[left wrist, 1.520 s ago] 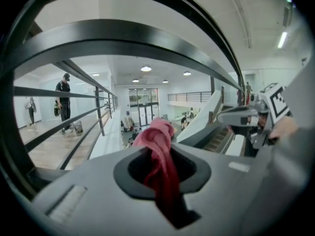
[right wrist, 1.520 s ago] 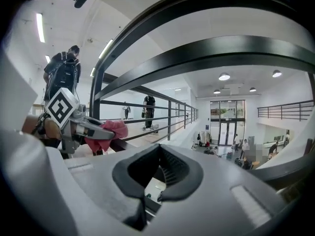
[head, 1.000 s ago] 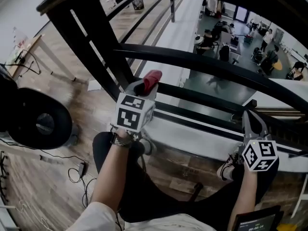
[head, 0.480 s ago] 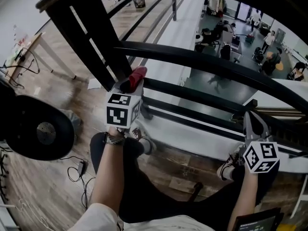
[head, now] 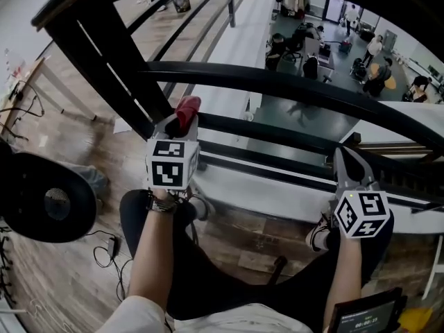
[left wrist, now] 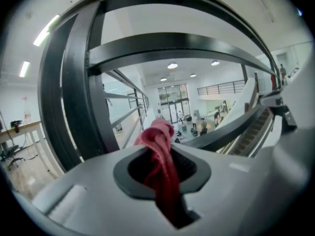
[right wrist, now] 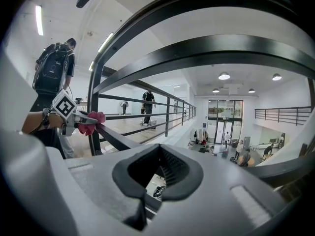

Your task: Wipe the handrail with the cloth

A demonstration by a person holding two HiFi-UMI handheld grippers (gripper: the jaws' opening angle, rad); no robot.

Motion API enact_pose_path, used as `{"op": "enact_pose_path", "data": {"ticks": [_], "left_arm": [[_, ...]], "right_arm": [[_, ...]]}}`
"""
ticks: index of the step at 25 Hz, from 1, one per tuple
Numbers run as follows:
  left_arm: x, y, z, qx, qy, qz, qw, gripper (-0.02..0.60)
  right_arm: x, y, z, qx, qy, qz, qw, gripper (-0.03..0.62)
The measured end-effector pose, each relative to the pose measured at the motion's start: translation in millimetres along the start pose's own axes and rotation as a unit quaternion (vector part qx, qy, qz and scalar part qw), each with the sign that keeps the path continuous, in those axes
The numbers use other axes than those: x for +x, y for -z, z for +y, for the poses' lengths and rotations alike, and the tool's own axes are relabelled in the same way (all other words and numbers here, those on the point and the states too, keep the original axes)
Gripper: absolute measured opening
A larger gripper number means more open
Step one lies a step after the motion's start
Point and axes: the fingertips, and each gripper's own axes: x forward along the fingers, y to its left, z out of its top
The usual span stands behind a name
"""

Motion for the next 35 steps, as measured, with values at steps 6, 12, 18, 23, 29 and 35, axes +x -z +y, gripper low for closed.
{"op": "enact_pose_path", "data": {"ticks": [6,12,18,23,29,35], "left_arm": [[4,-11,-43,0.013,0.059,0.018,0.9980,0.064],[8,-21,-100,0.043,0.114,0.022,0.9923,0.064],[9,-27,-125,0.058,0.141,0.016,0.9882,0.064],[9,-31,-144,0.058,0.161,0.020,0.9850,0.065],[12,-39,-187,0.079,0.194,0.028,0.9774,0.066],[18,-45,-224,0.098,0.235,0.029,0.9666,0.065]], "right_arm": [[1,-1,-3,0.018,0.003,-0.005,1.000,0.002],[0,0,-5,0.027,0.006,-0.007,1.000,0.002],[1,-2,-7,0.031,0.010,-0.007,0.999,0.002],[-4,-3,-15,0.038,0.015,-0.012,0.999,0.002],[-9,-4,-26,0.052,0.028,-0.020,0.998,0.002],[-18,0,-46,0.063,0.046,-0.025,0.997,0.002]]}}
